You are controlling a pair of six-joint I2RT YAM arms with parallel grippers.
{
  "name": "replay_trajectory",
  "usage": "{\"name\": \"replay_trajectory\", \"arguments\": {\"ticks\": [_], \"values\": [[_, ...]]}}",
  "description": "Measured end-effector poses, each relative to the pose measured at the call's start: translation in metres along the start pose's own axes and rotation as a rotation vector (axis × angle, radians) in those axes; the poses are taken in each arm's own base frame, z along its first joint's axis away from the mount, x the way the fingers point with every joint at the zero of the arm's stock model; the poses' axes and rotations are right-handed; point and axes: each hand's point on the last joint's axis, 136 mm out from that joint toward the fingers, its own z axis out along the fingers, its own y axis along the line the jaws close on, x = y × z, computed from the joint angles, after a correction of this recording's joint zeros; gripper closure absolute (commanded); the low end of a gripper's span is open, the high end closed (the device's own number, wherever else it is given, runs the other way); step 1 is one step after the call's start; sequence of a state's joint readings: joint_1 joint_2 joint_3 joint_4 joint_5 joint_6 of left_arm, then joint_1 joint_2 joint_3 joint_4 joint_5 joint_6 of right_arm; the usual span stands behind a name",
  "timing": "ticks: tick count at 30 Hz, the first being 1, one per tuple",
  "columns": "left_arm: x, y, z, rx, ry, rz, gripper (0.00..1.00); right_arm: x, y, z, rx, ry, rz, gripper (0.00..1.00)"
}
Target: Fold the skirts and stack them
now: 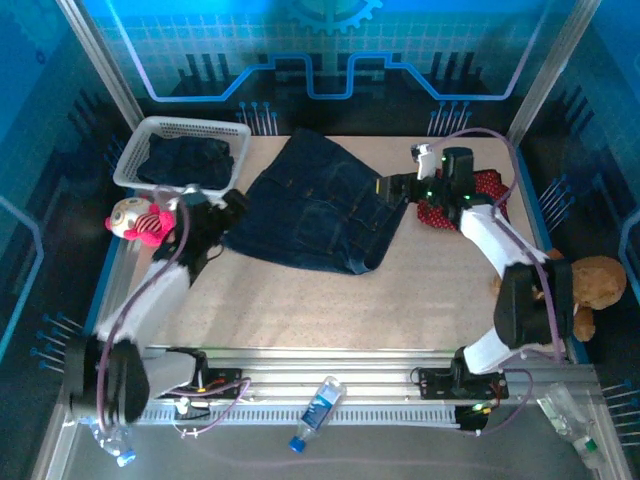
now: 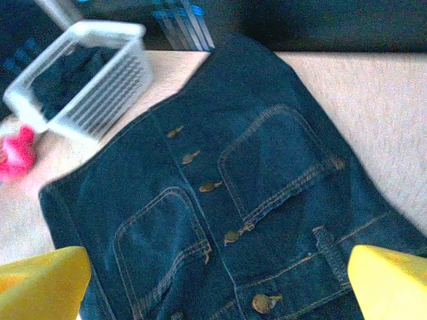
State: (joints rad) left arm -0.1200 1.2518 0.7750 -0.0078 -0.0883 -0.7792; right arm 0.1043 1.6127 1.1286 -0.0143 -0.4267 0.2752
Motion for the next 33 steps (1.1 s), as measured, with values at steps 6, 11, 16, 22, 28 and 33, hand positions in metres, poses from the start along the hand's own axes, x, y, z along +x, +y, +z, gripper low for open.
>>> {"name": "replay_trajectory", "arguments": {"ticks": [6,11,16,22,28,33], "values": [[0.051,-0.025,0.075,-0.046,0.223,0.01,0.01,0.077,-0.041,0.065,0.101,0.219,0.391,0.0],[0.093,0.003,0.104,-0.139,0.348,-0.028,0.01,0.091,-0.037,0.094,0.147,0.31,0.485,0.0],[0.119,0.016,0.106,-0.159,0.412,-0.066,0.01,0.084,-0.051,0.114,0.203,0.339,0.528,0.0],[0.168,-0.003,0.071,-0.104,0.513,-0.042,0.01,0.038,-0.077,0.143,0.221,0.302,0.498,0.01],[0.149,-0.008,0.011,-0.126,0.475,-0.014,0.01,0.029,-0.073,0.108,0.256,0.317,0.415,0.03],[0.081,0.017,-0.009,-0.207,0.332,-0.019,0.01,0.062,-0.05,0.051,0.265,0.394,0.346,0.12]]}}
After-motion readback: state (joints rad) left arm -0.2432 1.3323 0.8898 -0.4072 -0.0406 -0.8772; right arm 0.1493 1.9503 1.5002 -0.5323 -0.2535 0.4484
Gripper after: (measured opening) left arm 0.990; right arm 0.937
